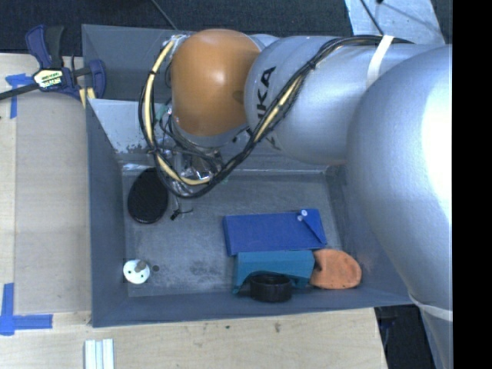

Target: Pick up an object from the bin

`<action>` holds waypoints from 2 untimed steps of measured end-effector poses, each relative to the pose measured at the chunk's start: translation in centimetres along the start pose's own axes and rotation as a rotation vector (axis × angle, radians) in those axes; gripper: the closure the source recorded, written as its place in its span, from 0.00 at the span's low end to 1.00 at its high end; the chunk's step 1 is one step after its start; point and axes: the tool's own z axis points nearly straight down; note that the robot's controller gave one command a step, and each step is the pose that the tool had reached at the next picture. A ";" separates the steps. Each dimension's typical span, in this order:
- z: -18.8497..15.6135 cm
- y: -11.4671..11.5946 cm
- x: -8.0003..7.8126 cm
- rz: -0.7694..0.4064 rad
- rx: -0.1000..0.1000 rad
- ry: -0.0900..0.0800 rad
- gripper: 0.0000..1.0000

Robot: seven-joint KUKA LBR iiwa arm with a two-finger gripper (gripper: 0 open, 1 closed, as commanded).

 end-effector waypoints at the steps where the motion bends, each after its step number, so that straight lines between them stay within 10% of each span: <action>1: 0.8 0.6 0.0 -0.106 0.001 -0.007 0.00; 2: 1.8 1.3 1.3 -0.170 -0.002 0.005 0.00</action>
Offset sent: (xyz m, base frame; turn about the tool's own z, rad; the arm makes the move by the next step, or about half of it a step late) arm -0.0303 0.0114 0.0093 -0.1235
